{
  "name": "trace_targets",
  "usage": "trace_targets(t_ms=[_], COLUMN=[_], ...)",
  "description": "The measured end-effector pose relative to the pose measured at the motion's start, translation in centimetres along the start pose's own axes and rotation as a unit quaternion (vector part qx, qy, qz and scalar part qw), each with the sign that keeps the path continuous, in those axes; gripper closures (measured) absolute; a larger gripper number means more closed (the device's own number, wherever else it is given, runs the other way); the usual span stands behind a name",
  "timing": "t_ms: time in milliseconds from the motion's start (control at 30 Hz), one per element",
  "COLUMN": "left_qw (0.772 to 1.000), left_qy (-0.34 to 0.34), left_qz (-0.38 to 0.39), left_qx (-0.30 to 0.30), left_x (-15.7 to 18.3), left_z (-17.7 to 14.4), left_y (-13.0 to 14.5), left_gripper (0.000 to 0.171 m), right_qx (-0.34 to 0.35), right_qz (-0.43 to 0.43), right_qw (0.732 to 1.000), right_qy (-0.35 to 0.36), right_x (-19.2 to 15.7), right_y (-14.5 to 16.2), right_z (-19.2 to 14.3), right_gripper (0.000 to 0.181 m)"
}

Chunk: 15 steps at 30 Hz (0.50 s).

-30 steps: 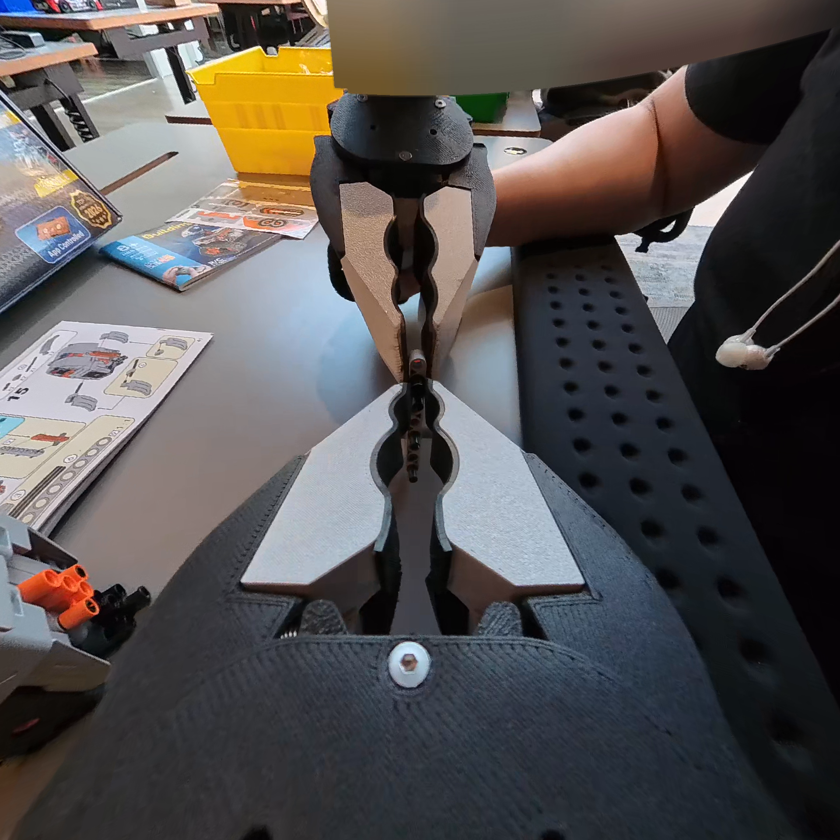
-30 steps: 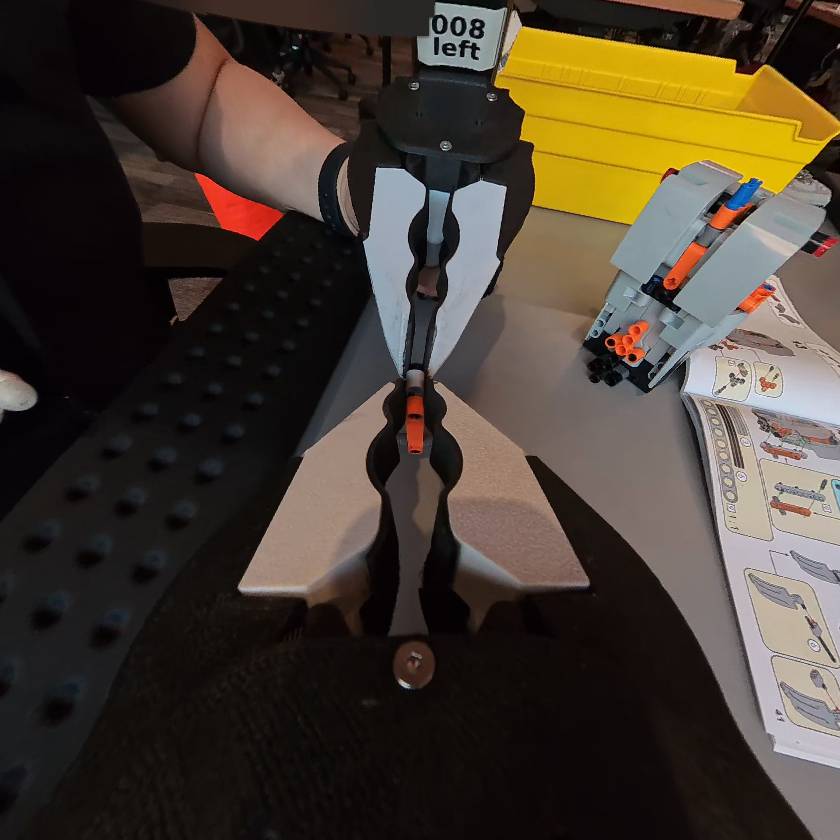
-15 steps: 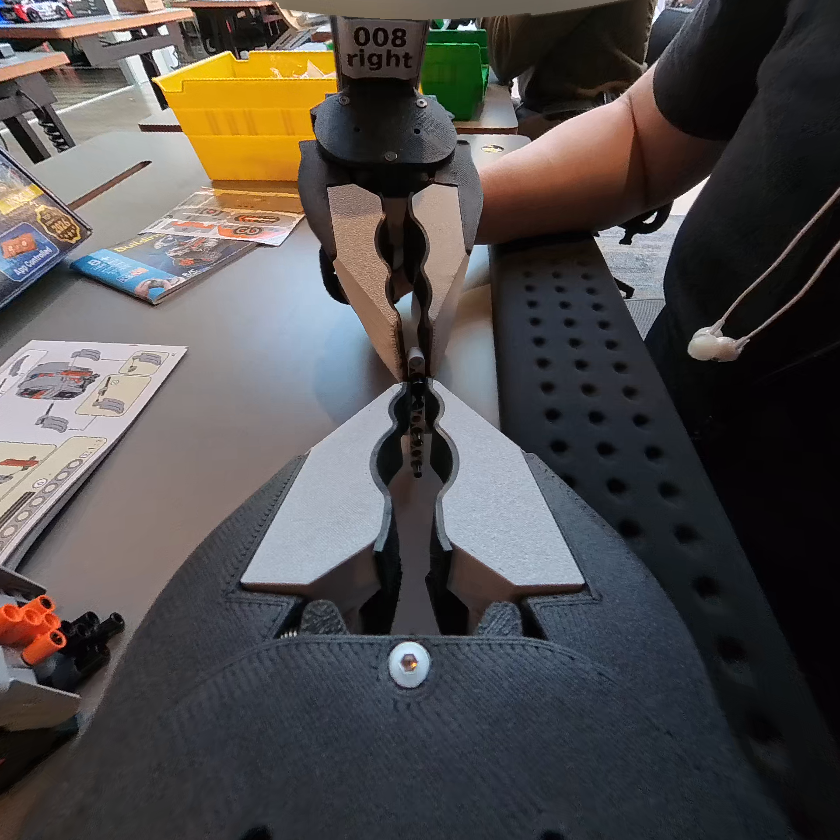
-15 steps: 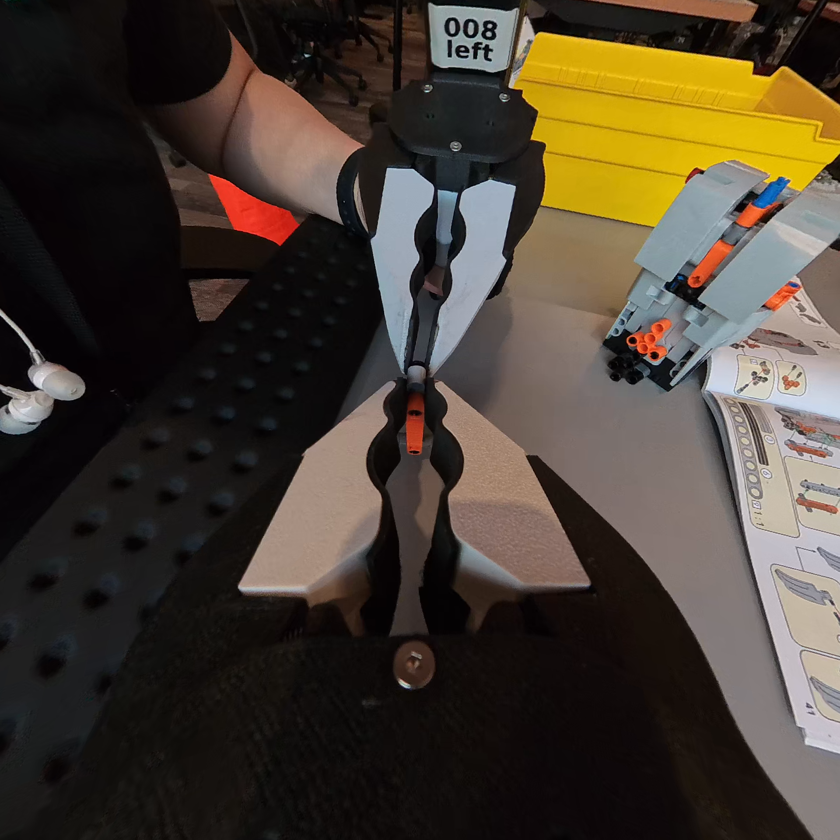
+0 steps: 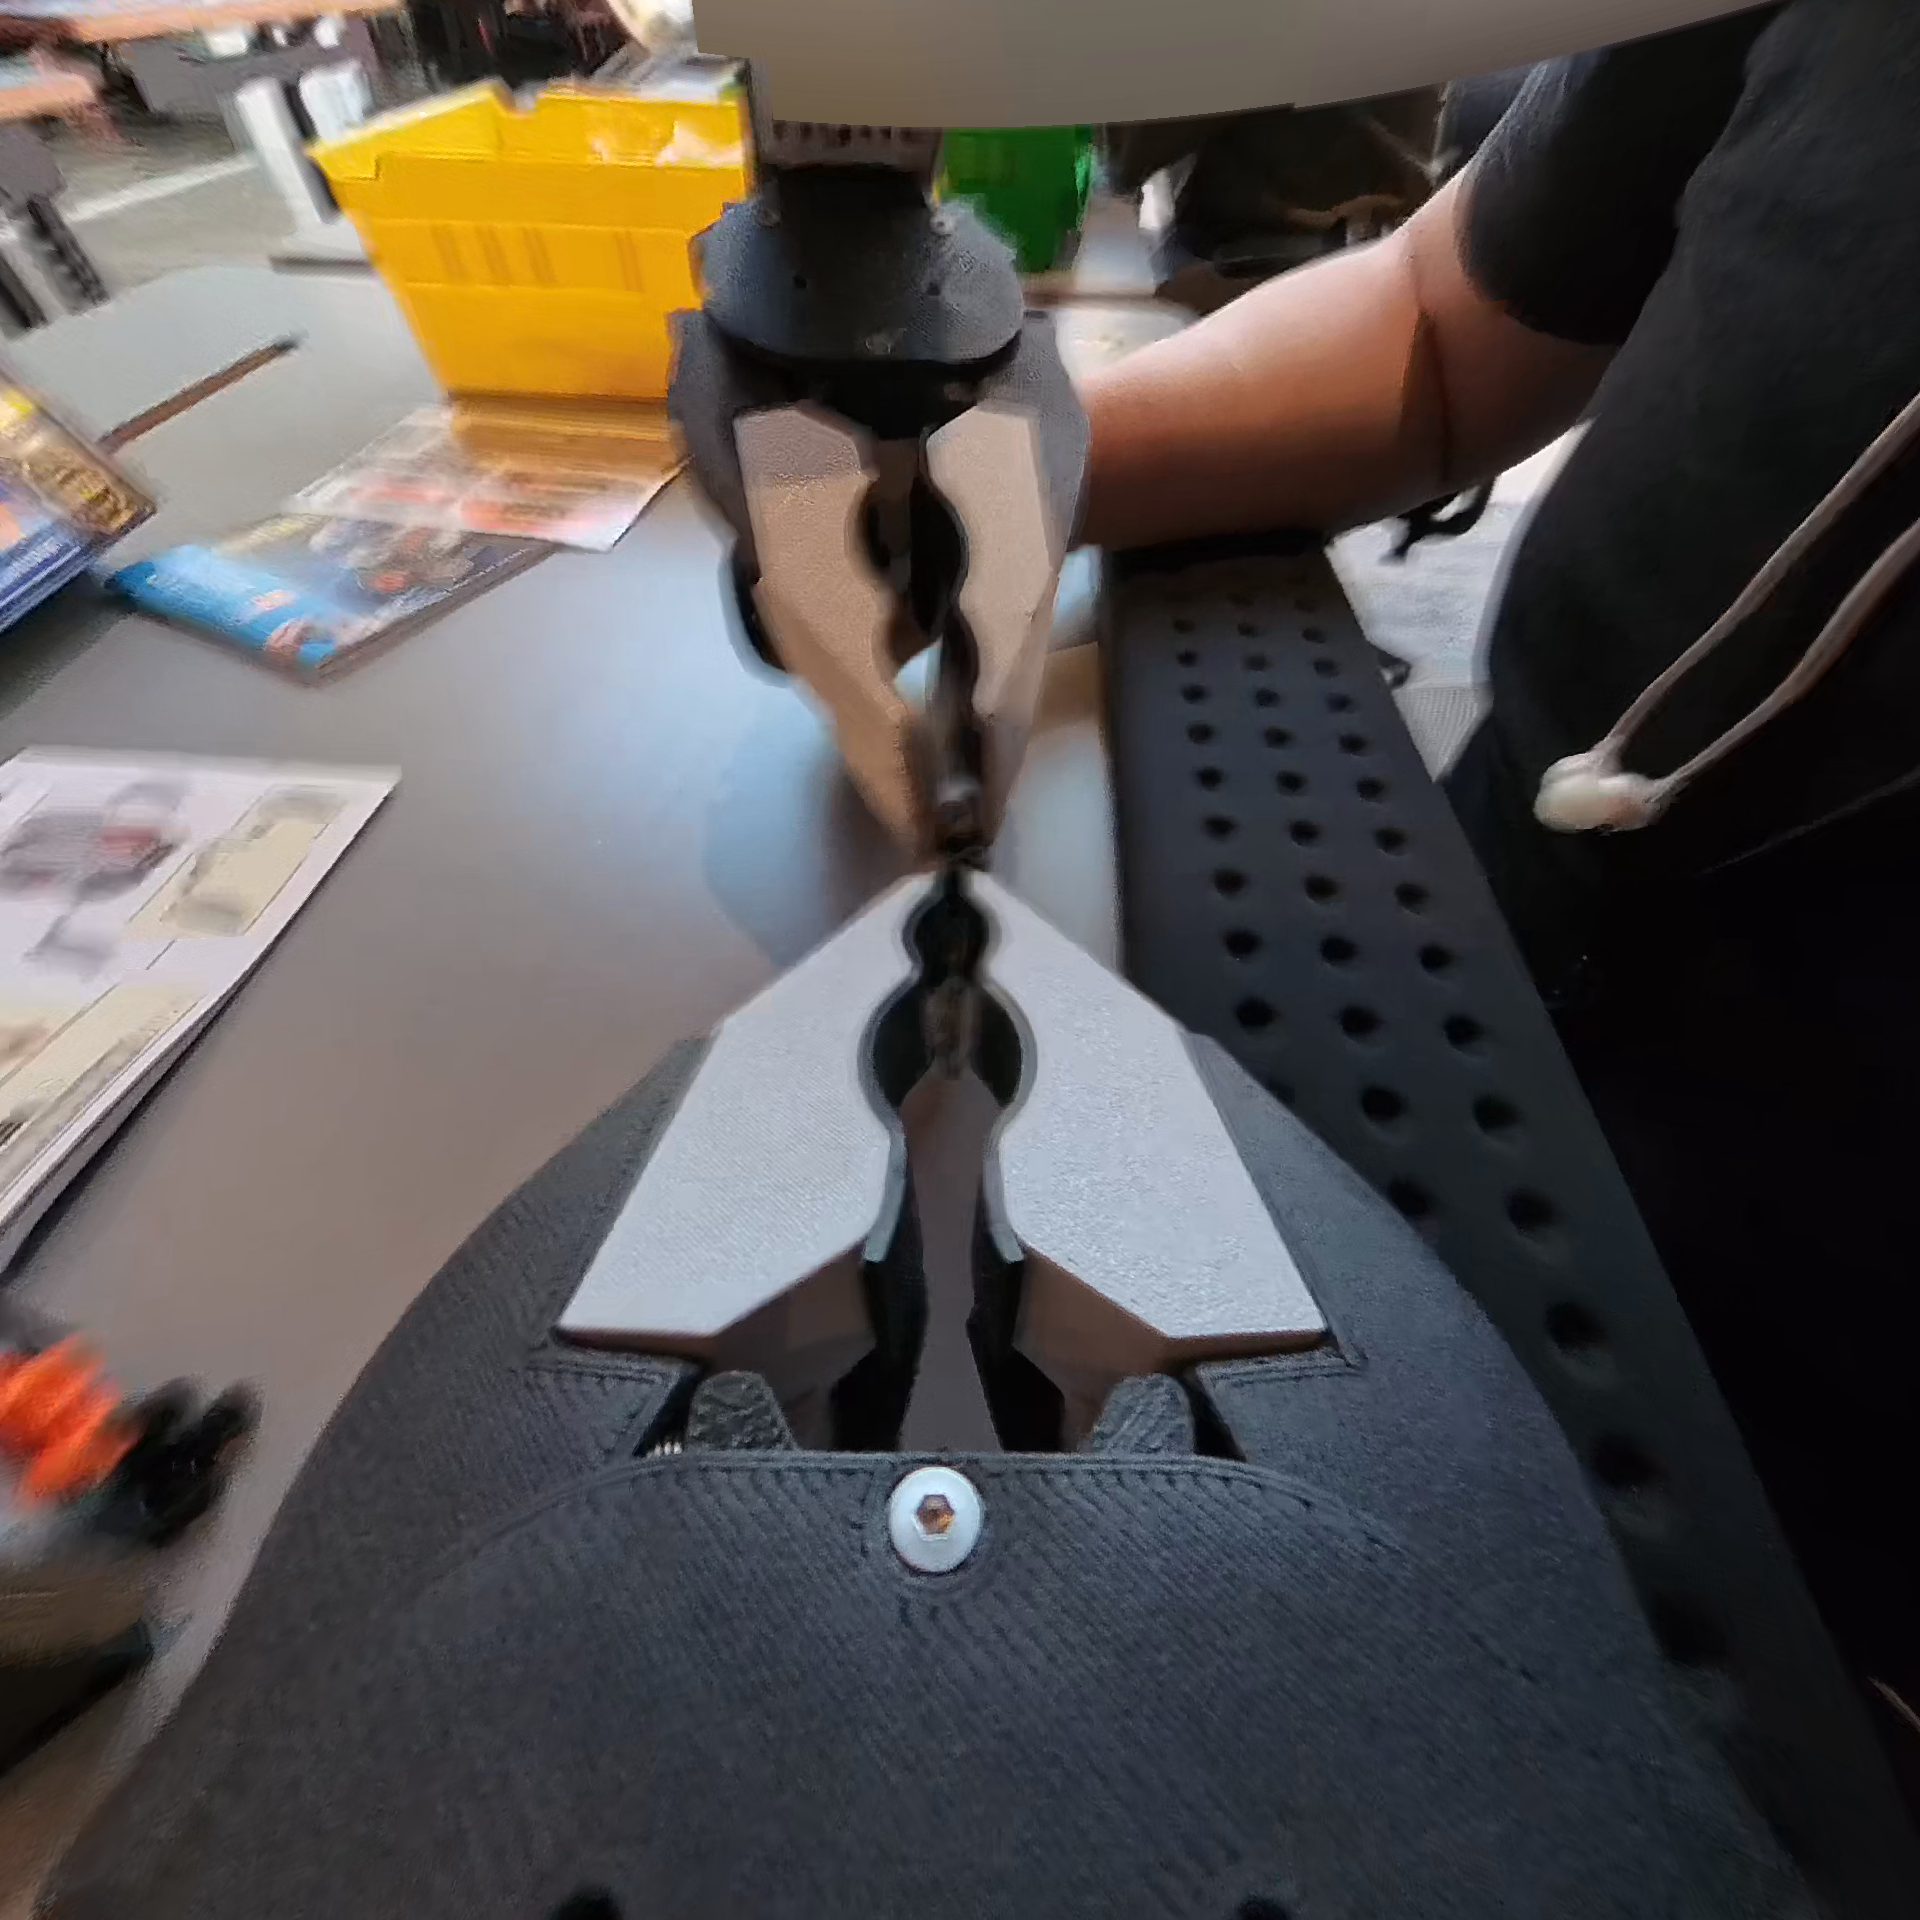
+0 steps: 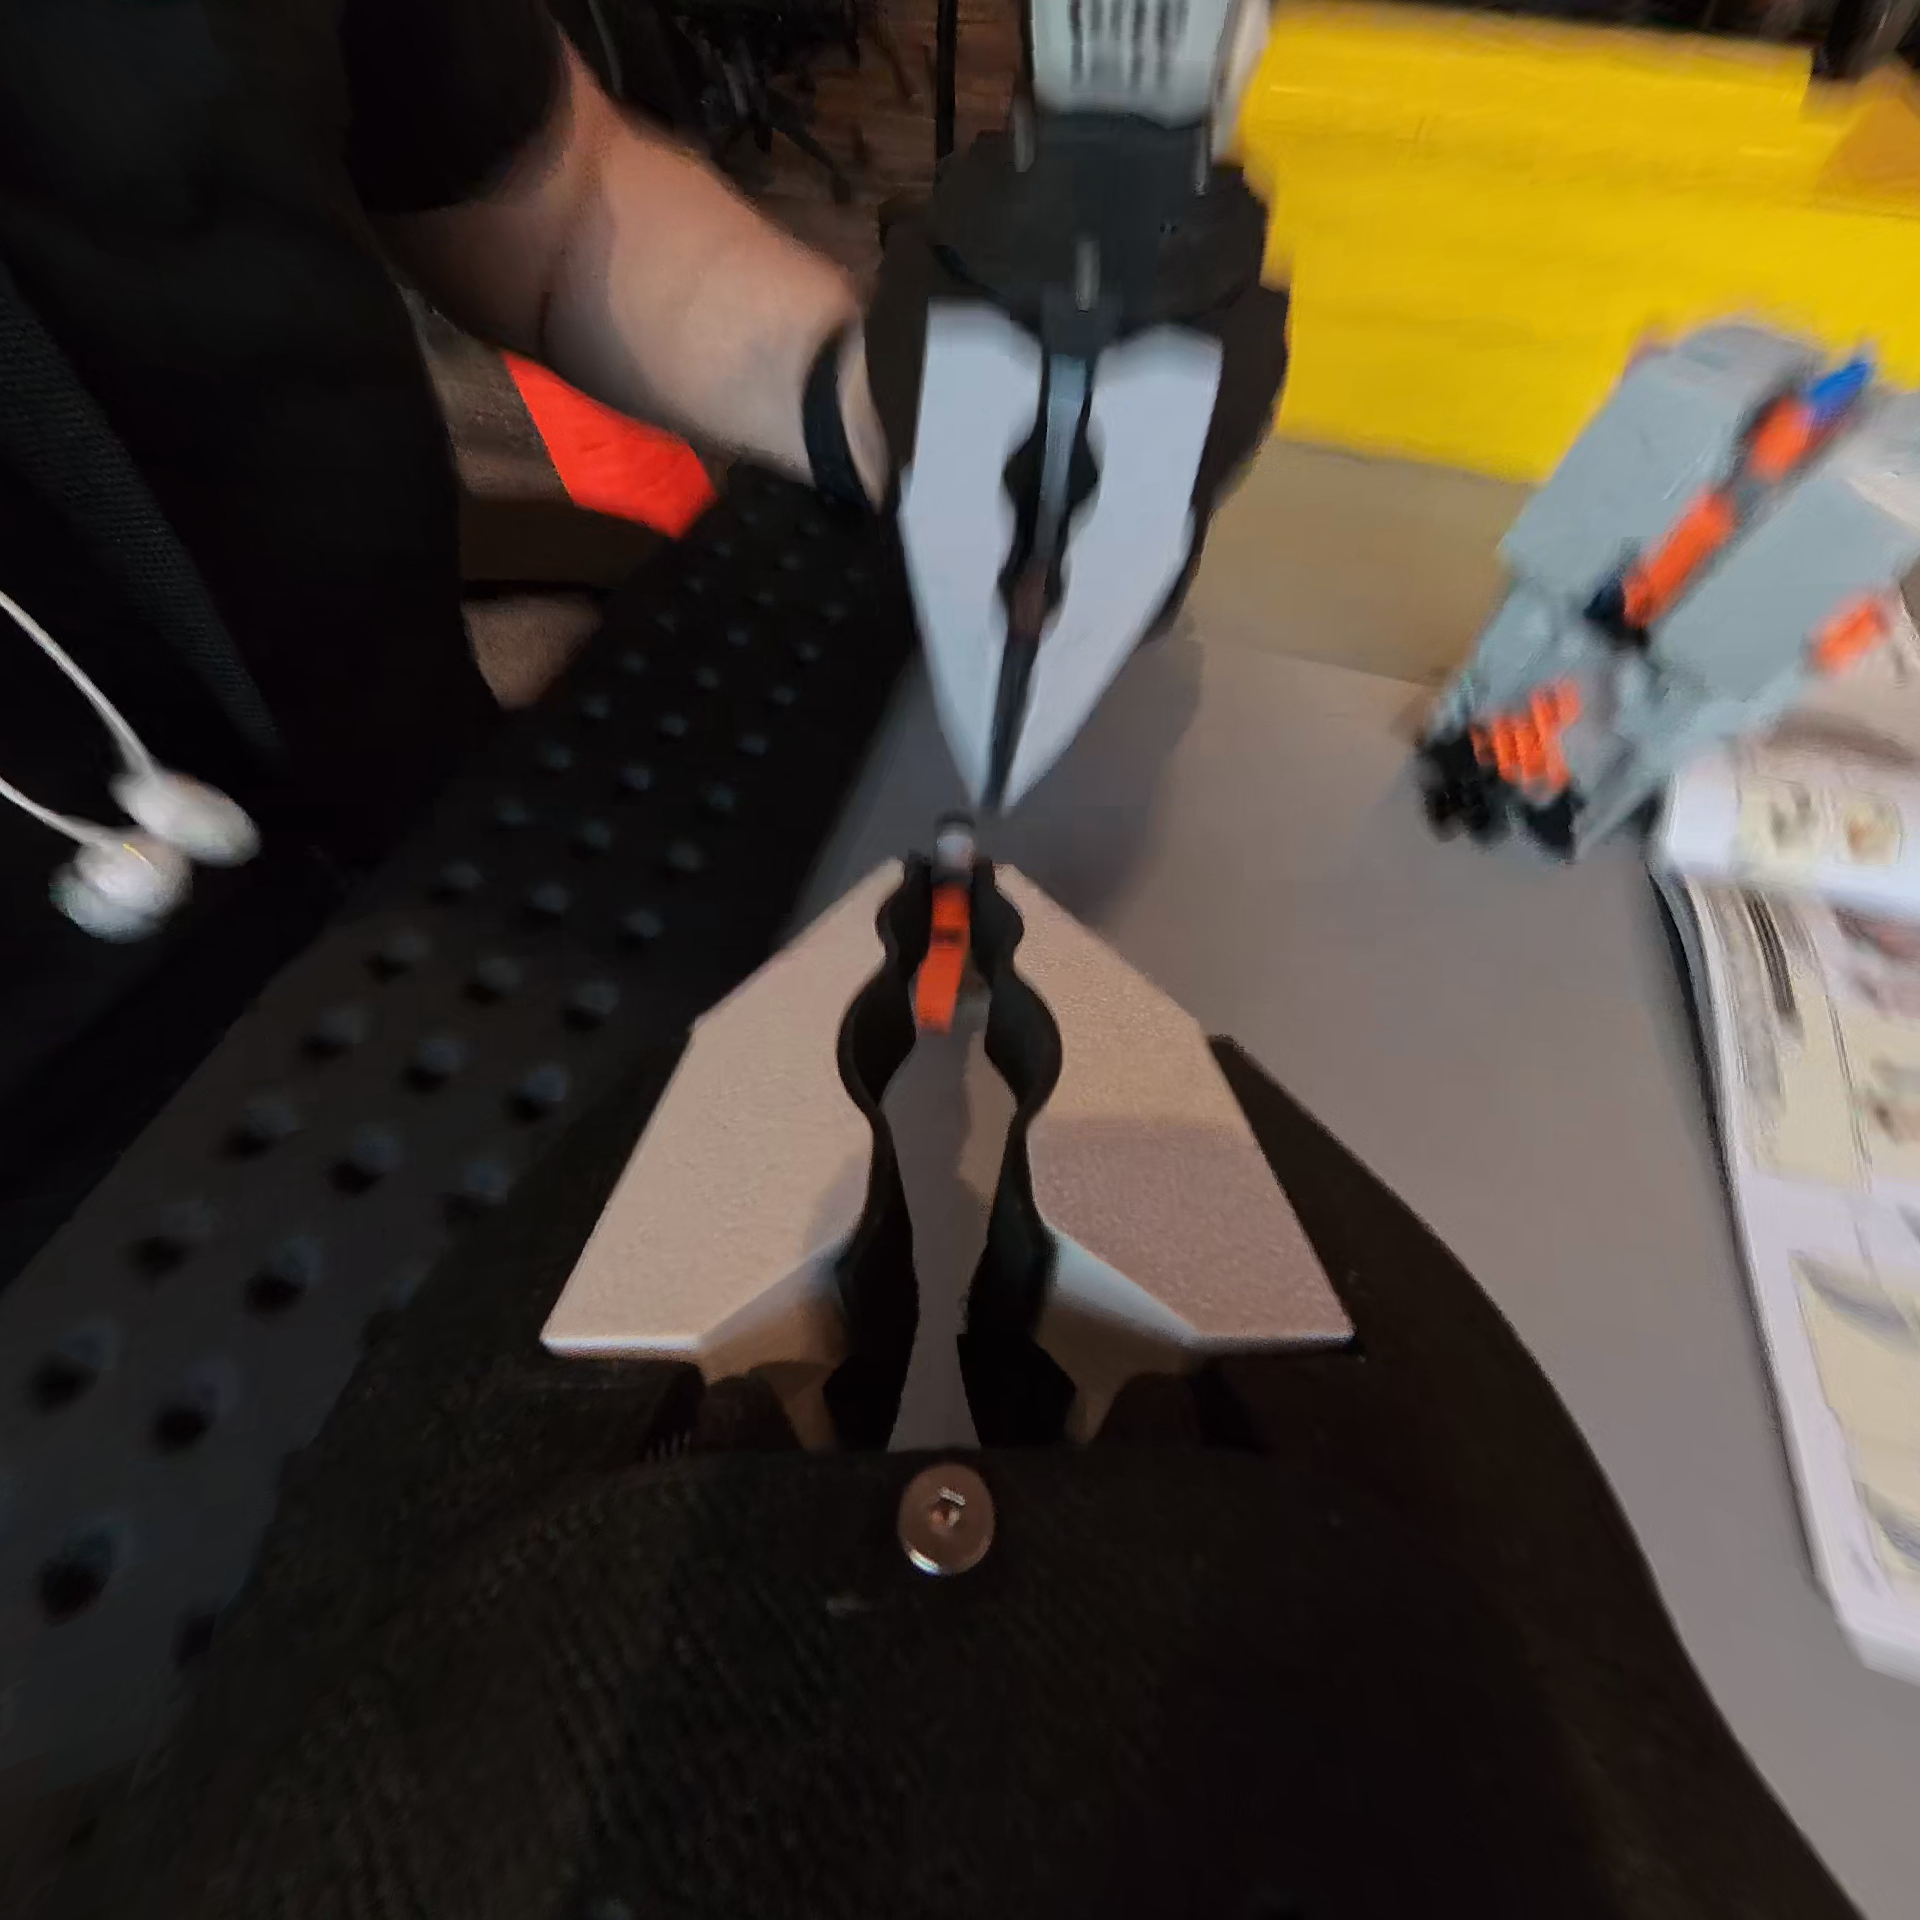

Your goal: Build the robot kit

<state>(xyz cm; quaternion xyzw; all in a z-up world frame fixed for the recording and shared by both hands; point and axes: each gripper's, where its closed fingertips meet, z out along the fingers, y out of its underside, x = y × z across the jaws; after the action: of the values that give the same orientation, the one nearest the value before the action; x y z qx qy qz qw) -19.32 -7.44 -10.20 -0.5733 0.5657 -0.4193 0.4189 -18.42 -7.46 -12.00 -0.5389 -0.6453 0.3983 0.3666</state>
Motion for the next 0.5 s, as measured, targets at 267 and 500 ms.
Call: trace_targets(t_ms=[267, 500], left_qw=[0.996, 0.999], left_qy=[-0.032, -0.01], left_qz=[-0.022, -0.031], left_qx=[0.081, 0.002], left_x=[-1.5, -1.1], left_z=[-0.5, 1.2], left_y=[-1.8, 0.6], left_gripper=[0.154, 0.154], right_qx=[0.013, 0.018], right_qz=[0.044, 0.062], right_qw=[0.999, 0.998], right_qy=[-0.001, -0.009], right_x=[1.4, 1.6], right_y=[-0.3, -0.4], right_z=[-0.1, 0.3], right_gripper=[0.174, 0.174])
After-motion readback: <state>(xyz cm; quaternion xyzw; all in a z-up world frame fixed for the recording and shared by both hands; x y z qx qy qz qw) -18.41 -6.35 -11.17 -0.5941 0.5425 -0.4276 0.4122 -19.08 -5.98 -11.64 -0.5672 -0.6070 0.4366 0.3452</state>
